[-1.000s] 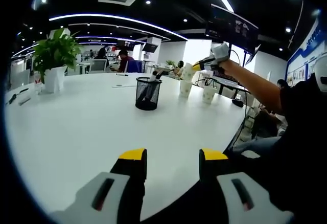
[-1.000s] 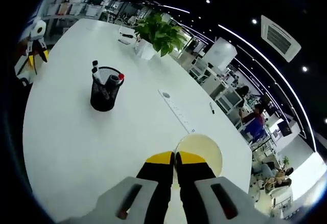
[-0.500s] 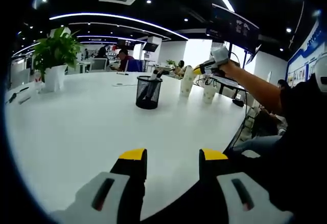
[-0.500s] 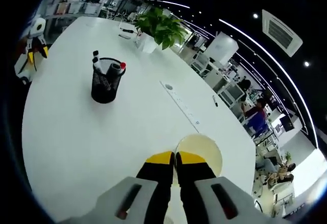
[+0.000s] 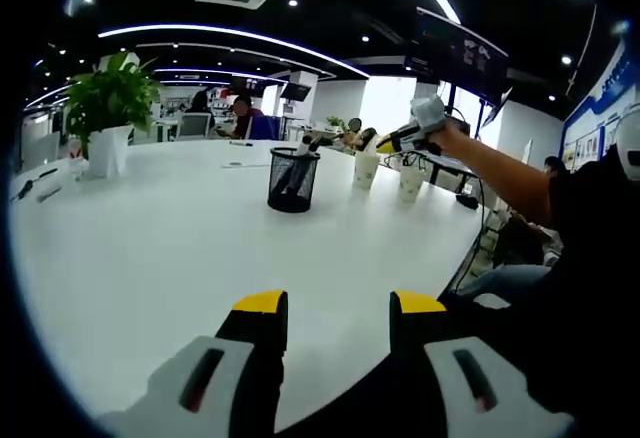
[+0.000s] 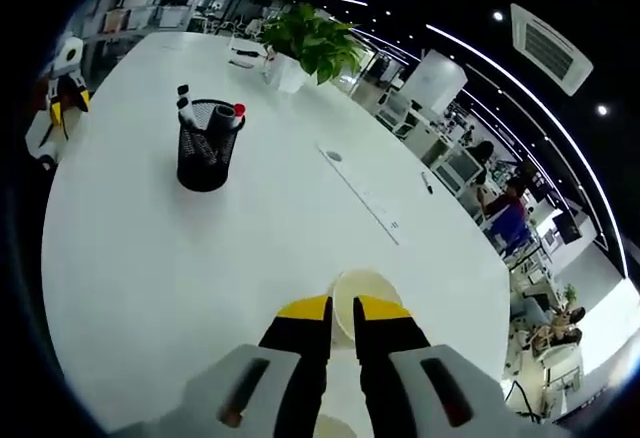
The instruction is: Place the scattered laser pointers and whiteboard markers into the pen holder and stack the scattered paper cups together
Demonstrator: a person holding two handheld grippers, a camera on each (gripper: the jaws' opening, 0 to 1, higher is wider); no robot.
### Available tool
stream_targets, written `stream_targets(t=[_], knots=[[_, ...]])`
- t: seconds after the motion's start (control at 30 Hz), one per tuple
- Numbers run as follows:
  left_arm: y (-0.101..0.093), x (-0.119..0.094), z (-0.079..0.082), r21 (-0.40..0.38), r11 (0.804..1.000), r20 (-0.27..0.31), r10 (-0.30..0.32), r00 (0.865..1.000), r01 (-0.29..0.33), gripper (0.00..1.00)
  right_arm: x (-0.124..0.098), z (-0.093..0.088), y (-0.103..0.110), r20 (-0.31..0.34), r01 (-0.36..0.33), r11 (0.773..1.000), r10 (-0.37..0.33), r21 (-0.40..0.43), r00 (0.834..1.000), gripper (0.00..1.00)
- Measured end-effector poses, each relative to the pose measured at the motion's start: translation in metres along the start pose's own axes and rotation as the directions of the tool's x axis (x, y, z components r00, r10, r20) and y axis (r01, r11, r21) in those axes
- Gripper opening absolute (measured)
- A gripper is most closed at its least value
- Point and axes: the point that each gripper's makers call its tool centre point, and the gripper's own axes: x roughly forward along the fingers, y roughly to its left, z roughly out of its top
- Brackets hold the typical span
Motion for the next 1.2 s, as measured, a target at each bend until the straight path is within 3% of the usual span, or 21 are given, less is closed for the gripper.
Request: stream_targets(t=[0.33, 0.6, 0.93, 1.2], knots=[[-0.001, -0.001, 0.001, 0.002, 1.000, 0.002, 0.000, 1.000, 0.000, 0.42, -0.003, 0.002, 0.002, 0.012, 0.007, 1.000, -0.007, 0.001, 1.000, 0.13], [-0.003, 0.001, 0.002, 0.006, 1.000, 0.001, -0.005, 1.000, 0.005, 0.42, -0.007, 0.005, 0.002, 0.027, 0.018, 1.000, -0.018, 0.012, 0.999, 0.19], [-0.005, 0.001, 0.002, 0.006, 1.000, 0.001, -0.006, 1.000, 0.006, 0.42, -0.019, 0.007, 0.007, 0.067, 0.014, 0.995, -0.021, 0.099, 0.998, 0.21], [-0.004, -0.001, 0.002, 0.003, 1.000, 0.003, -0.001, 1.000, 0.001, 0.42, -0.029, 0.012, 0.008, 0.093, 0.023, 0.992, -0.034, 0.121, 0.995, 0.22]])
